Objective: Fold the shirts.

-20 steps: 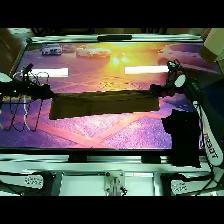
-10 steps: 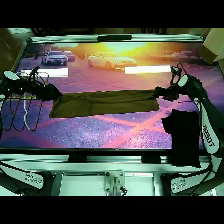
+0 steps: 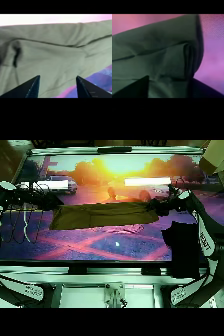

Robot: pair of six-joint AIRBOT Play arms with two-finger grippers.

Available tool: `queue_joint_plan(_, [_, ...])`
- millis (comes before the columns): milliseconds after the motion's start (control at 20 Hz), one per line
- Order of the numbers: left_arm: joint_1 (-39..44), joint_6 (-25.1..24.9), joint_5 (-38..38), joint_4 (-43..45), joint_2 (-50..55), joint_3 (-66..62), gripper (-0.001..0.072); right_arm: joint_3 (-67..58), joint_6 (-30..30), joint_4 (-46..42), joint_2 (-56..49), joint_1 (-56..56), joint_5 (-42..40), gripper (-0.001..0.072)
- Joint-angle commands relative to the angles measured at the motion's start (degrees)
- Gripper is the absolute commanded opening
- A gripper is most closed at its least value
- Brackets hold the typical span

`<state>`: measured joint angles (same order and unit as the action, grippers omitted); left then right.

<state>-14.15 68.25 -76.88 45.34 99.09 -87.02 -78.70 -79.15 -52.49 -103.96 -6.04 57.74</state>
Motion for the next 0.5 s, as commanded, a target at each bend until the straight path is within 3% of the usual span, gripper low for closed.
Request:
queue_joint_plan(0, [0.96,-2.93,-0.76,-7.8,-0.02,-0.04,0.0514,0.09,-1.18,2.29,-0.79,1.03,1.25,0.0141])
queue_joint_plan(50, [2.01,-3.82,-0.72,-9.01,0.02,-0.04,0.0381,0.09,-0.57,4.5,-0.02,1.03,1.27,0.0076])
queue_joint_plan(150, [5.42,-3.5,-0.48,-9.62,0.15,0.0,0.0085,0.09,2.97,7.91,3.13,0.98,1.27,0.0076])
queue_joint_plan(200, [8.11,-3.48,-0.28,-9.62,0.35,0.02,0.0034,0.09,3.15,8.57,5.66,0.98,1.27,0.0076])
queue_joint_plan(350, [18.38,-2.62,4.37,-9.62,1.95,0.17,0.0033,0.09,2.82,8.74,14.47,1.51,4.28,0.0076])
queue_joint_plan(450, [25.73,0.98,10.88,-9.62,3.72,0.22,0.0033,0.09,1.29,8.7,20.24,2.08,7.39,0.0076])
